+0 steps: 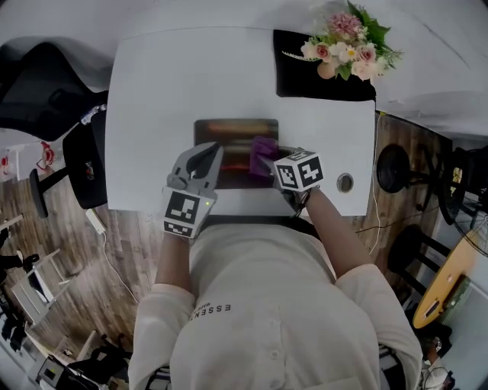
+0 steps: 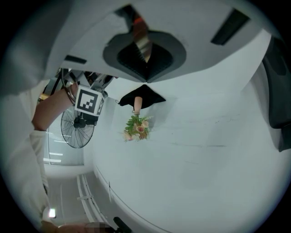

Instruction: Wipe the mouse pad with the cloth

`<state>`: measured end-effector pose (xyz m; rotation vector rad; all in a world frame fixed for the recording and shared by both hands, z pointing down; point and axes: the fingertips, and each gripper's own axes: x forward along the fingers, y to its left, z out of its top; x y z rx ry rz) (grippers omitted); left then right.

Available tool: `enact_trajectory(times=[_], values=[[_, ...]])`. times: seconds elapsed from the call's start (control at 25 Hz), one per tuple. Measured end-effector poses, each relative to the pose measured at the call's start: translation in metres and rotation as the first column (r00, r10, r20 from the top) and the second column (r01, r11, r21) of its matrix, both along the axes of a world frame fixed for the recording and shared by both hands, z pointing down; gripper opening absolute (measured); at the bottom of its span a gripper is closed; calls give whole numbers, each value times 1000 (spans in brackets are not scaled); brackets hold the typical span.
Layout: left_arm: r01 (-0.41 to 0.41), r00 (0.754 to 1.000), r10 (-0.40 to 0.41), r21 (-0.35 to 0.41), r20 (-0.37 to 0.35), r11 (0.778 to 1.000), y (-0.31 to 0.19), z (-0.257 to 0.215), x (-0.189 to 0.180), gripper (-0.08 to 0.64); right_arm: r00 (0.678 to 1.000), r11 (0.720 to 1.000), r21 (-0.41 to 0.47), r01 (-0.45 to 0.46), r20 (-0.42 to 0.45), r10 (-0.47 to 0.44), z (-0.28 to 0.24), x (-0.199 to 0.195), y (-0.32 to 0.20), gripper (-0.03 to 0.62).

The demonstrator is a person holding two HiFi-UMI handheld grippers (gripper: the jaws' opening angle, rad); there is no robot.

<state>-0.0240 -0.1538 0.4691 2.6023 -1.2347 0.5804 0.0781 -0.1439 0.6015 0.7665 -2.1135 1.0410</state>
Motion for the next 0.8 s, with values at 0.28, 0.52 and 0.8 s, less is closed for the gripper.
enact_trajectory(times=[0.28, 0.52, 0.8], values=[[-8, 1000, 8, 15, 21, 1000, 13, -4, 34, 2, 998, 998, -2, -55, 12, 55, 2, 43, 2, 115], [-2, 1000, 2, 18, 18, 1000, 28, -6, 48, 1, 996, 996, -10, -90, -29, 89, 5, 72, 3, 115], [-18, 1000, 18, 69, -7, 997, 33, -29, 33, 1, 986, 986, -3, -167, -24, 167, -12, 79, 7, 112]])
